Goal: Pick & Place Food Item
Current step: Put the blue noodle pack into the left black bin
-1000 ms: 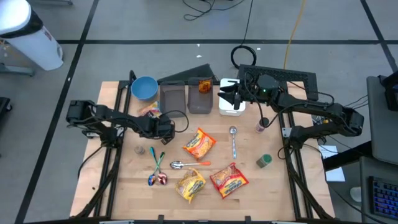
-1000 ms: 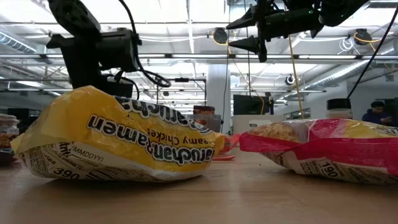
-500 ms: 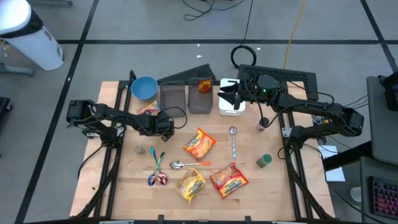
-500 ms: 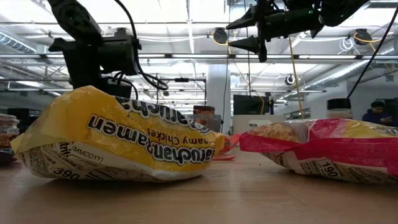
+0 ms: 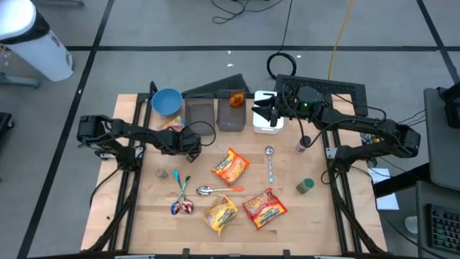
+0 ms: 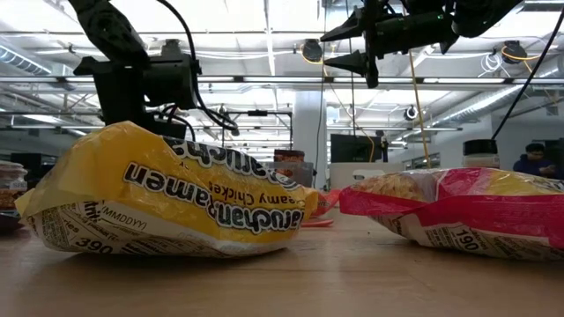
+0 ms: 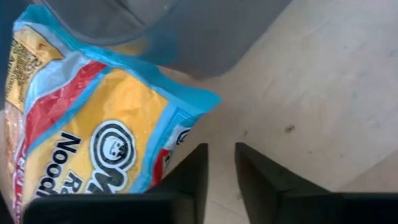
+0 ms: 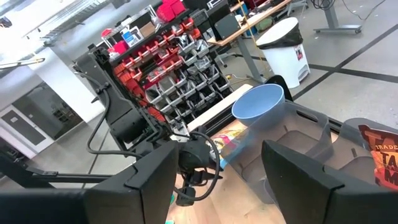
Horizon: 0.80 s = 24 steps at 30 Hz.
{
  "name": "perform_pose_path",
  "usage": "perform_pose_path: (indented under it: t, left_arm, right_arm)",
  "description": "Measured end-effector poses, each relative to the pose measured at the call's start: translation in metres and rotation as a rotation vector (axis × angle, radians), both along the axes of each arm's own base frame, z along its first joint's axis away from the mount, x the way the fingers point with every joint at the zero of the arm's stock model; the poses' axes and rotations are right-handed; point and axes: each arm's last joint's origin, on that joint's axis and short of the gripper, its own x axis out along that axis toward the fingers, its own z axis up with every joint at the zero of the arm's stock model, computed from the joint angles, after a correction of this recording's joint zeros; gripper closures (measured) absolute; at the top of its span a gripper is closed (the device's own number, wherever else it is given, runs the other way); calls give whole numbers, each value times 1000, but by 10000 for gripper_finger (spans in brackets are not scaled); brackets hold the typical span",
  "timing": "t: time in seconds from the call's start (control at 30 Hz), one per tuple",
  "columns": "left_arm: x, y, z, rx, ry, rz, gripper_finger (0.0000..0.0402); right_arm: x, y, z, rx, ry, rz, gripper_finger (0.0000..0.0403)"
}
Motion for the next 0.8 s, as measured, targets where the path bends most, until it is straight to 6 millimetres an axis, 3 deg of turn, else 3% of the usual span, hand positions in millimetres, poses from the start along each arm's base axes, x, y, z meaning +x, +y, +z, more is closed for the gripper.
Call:
perform_pose_path:
  t: [0.2, 0.6, 0.8]
  left_arm:
    - [1, -1, 0, -32, -5, -32, 394]
    - [3, -7, 1, -152, -15, -62, 395]
    - [7, -19, 21, -169, 35, -114, 389]
  right_arm:
    - [0, 0, 0, 0, 0, 0, 177]
    - [0, 0, 0, -3, 1, 0, 177]
    - [0, 0, 0, -3, 1, 0, 177]
